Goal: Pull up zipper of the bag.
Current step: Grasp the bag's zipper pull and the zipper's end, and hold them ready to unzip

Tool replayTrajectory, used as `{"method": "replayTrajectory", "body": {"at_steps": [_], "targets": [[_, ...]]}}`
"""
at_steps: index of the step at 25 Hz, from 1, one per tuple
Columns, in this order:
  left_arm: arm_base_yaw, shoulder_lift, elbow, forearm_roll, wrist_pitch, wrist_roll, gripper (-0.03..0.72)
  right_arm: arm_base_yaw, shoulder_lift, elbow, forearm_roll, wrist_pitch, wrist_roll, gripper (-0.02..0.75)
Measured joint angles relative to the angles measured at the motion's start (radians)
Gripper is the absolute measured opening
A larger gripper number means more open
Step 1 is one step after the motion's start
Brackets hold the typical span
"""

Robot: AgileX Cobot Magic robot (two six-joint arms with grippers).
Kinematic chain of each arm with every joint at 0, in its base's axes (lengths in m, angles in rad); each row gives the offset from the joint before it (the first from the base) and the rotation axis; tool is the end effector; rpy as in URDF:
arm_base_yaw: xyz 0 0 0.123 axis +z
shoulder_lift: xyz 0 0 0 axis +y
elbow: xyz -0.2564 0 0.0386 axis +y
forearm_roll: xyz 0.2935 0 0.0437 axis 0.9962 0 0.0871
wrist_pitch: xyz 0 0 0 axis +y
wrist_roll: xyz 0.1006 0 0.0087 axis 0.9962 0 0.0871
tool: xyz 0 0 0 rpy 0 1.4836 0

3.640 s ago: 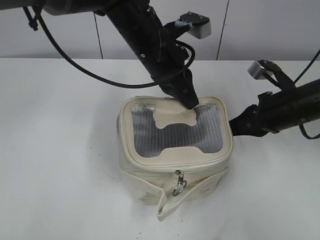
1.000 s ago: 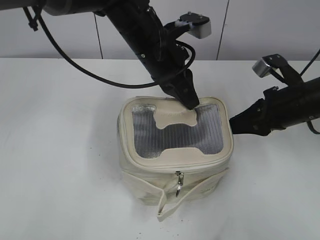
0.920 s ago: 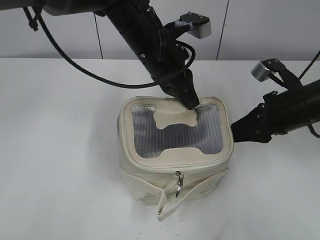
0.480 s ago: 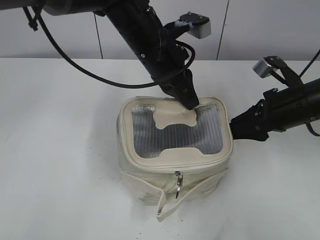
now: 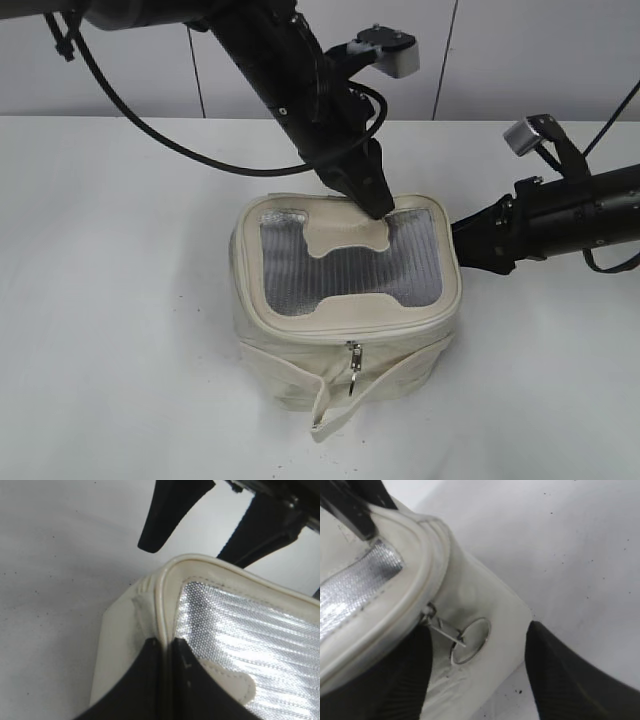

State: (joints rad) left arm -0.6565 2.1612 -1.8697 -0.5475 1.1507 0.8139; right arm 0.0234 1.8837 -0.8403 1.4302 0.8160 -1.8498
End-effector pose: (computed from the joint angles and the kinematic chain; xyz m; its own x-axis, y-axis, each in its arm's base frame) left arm 0.3610 -0.3388 0.1866 -0.2957 0.8274 -0.4775 0.9501 0.2029 -0.2368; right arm 0.3308 0.0807 0.0610 -0.6327 -0.3364 -0.6975 -0.7161 0.5970 0.3616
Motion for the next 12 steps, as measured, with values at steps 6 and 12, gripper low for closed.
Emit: {"method": "replayTrajectory", "body": {"at_steps": [6,12], "targets": [[0.0,0.0,0.0,-0.003,0.0,0.0,0.039,0.003,0.024,0.0,0.086,0.021,-0.055,0.269],[0.0,0.0,0.0,-0.004,-0.001,0.0,0.039,0.005,0.025,0.0,0.078,0.037,-0.046,0.005]]}}
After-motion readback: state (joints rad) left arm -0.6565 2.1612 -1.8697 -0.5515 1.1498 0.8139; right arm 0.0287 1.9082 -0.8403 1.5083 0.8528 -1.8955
